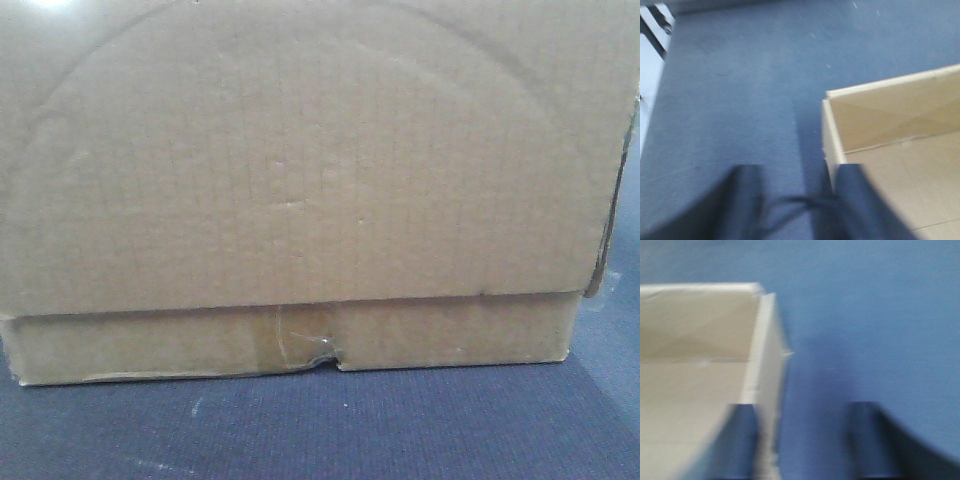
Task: Grab carton from right shelf to conveyor
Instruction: 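Lower the carton onto the belt and open both grippers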
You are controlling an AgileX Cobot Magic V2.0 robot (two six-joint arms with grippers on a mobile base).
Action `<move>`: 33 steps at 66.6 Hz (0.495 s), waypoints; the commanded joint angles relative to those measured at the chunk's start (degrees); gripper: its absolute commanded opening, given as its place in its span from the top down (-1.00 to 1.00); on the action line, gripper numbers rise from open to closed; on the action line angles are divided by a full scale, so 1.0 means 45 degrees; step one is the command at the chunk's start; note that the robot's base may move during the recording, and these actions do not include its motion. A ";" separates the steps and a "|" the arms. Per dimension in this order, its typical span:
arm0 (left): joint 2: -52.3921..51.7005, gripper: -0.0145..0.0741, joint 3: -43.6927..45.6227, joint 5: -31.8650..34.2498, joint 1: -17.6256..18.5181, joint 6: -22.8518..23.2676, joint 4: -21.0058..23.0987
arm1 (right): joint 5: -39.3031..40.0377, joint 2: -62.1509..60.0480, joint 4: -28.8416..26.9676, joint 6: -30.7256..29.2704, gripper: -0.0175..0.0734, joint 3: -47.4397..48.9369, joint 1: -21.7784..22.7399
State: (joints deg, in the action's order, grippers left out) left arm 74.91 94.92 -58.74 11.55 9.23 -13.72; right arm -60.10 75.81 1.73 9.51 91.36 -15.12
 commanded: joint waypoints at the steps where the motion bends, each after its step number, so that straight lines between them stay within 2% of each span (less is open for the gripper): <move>1: -0.0921 0.72 -0.1049 0.0704 -0.0814 -0.0357 0.0794 | -0.0074 -0.0422 0.0536 -0.0230 0.54 0.0105 0.0585; 5: -0.1528 0.72 -0.2095 0.1214 -0.1341 -0.0357 0.1023 | -0.0103 -0.0535 0.0676 -0.0230 0.76 0.0055 0.0796; 7: -0.1848 0.70 -0.2828 0.1511 -0.1578 -0.0357 0.1114 | -0.0103 -0.0660 0.0676 -0.0230 0.80 -0.0033 0.0871; 18: -0.3933 0.68 -0.6705 0.3781 -0.2552 -0.0357 0.1364 | 0.0988 -0.1455 0.1066 -0.0230 0.78 -0.1764 0.0928; 33: -0.7492 0.68 -1.1699 0.6632 -0.2642 -0.0357 0.1268 | 0.3841 -0.3743 0.1344 -0.0230 0.78 -0.6616 0.0928</move>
State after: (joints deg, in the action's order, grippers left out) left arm 46.28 47.91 -34.44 -0.01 8.00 -8.36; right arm -48.63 63.15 6.61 8.94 68.50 -11.21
